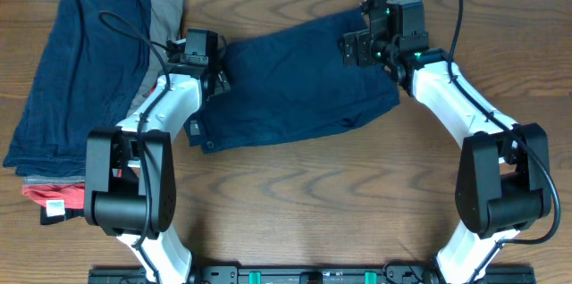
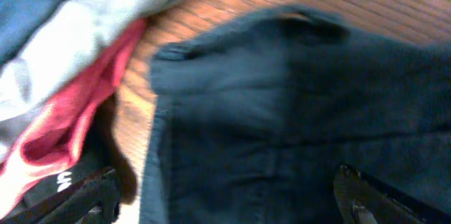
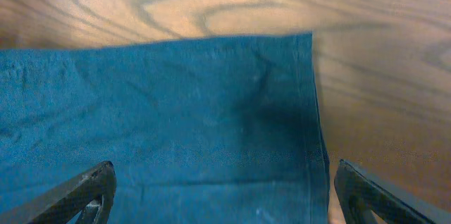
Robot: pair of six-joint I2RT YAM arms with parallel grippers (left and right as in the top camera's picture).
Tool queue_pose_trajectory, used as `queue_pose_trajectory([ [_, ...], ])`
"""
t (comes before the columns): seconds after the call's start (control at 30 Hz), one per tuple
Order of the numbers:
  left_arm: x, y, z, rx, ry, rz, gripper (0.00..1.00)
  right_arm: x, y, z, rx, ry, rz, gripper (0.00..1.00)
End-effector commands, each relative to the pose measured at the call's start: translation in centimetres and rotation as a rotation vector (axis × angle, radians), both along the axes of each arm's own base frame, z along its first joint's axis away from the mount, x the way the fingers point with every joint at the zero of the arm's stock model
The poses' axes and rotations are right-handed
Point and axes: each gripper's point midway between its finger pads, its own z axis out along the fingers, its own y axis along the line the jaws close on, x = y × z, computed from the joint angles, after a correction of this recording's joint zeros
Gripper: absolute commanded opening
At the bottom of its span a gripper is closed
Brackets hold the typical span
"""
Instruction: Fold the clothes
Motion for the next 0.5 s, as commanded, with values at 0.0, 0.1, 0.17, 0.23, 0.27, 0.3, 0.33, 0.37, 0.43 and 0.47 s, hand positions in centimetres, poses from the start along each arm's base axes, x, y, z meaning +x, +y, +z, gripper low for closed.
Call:
queue_pose_trajectory([
  [0.0, 0.0, -0.8, -0.3, -0.077, 0.028, -0.094, 0.98, -0.2, 0.2, 0.1, -0.02, 0.001, 0.011, 0.97],
  [0.1, -0.1, -0.9, -0.6, -0.148, 0.039, -0.114, 0.98, -0.5, 0.1, -0.7, -0.031, 0.029, 0.017, 0.98],
  [0.17, -0.3, -0.7, -0.8, -0.191, 0.05, -0.116, 0.98, -0.9, 0.0, -1.4, -0.046, 0.052, 0.025, 0.97],
  [0.23, -0.8, -0.5, -1.0, -0.223, 0.071, -0.123, 0.98, -1.2, -0.1, -2.2, -0.058, 0.077, 0.027, 0.97],
  [0.27, -1.1, -0.3, -1.1, -0.233, 0.085, -0.122, 0.98, -1.3, -0.2, -2.8, -0.064, 0.091, 0.026, 0.97],
  [0.3, -1.4, -0.3, -1.2, -0.239, 0.096, -0.133, 0.98, -1.4, -0.2, -3.2, -0.068, 0.101, 0.028, 0.96],
  [0.33, -1.7, -0.3, -1.3, -0.245, 0.112, -0.15, 0.98, -1.5, -0.3, -3.9, -0.072, 0.119, 0.029, 0.95],
  [0.37, -2.0, -0.3, -1.5, -0.245, 0.128, -0.161, 0.98, -1.7, -0.3, -4.5, -0.075, 0.134, 0.029, 0.94],
  [0.43, -2.6, -0.4, -1.4, -0.244, 0.15, -0.166, 0.98, -2.0, -0.4, -5.7, -0.082, 0.166, 0.03, 0.89],
  [0.47, -2.8, -0.4, -1.3, -0.244, 0.159, -0.168, 0.98, -2.1, -0.4, -6.2, -0.085, 0.178, 0.03, 0.84],
])
